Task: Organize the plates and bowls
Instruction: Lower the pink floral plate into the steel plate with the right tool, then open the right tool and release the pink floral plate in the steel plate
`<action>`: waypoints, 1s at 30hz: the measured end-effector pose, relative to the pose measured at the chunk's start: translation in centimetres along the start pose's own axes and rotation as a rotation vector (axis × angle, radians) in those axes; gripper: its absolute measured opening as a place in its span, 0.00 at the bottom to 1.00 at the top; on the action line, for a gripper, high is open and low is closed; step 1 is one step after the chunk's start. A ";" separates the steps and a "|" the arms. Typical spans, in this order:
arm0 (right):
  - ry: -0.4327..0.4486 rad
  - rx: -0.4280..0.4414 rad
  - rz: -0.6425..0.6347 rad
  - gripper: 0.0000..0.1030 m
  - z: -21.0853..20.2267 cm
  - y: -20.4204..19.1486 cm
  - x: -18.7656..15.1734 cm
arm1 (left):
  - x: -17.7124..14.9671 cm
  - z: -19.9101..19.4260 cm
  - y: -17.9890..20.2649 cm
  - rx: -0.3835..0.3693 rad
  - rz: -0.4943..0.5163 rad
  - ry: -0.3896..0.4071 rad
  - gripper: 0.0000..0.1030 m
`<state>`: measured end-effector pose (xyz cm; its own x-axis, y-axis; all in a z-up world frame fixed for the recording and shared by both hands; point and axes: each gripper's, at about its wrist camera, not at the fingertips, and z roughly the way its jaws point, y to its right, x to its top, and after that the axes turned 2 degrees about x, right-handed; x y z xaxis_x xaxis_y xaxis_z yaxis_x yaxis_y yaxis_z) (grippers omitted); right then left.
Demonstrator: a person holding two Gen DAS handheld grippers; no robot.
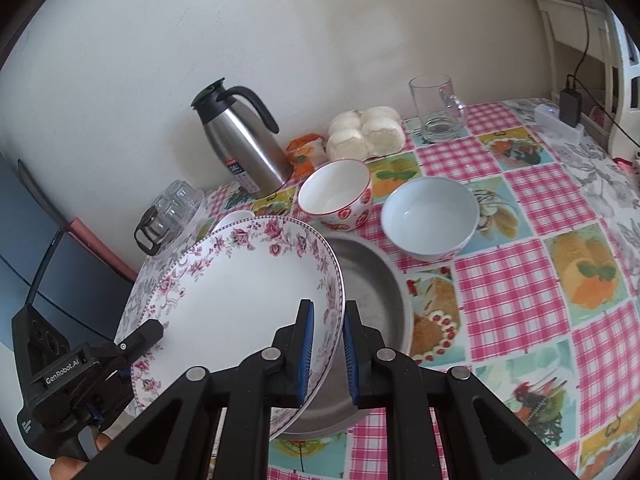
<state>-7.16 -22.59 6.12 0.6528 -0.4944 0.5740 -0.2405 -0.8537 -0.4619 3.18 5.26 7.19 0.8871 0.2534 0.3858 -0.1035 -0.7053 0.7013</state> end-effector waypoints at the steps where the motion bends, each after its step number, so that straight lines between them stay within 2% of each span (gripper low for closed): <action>1: -0.006 0.002 -0.001 0.15 0.3 -0.2 -0.1 | 0.2 0.0 -0.3 0.007 -0.003 0.002 0.14; 5: -0.026 0.007 0.006 0.15 1.7 -0.6 -0.4 | 0.5 0.6 -1.1 0.037 -0.010 -0.008 0.14; 9: -0.044 -0.031 -0.011 0.15 3.2 -0.5 -0.6 | 0.4 2.1 -2.1 0.063 -0.028 -0.039 0.14; 14: -0.087 -0.058 0.006 0.15 5.3 0.5 -1.2 | 0.1 4.1 -2.0 0.137 0.014 -0.054 0.14; 20: -0.106 -0.093 0.019 0.15 6.5 1.4 -1.5 | 0.0 5.7 -3.2 0.124 -0.037 -0.093 0.14; 25: -0.118 -0.114 0.019 0.15 7.3 1.9 -1.8 | -0.2 6.5 -2.7 0.152 0.017 -0.091 0.14; 30: -0.139 -0.124 0.040 0.15 8.2 2.6 -2.2 | -0.4 7.4 -3.6 0.159 -0.018 -0.115 0.13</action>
<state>-3.30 -22.36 -1.85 0.7321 -0.5080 0.4538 -0.3489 -0.8518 -0.3907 6.58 2.79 0.08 0.9347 0.1961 0.2963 -0.0228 -0.7991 0.6008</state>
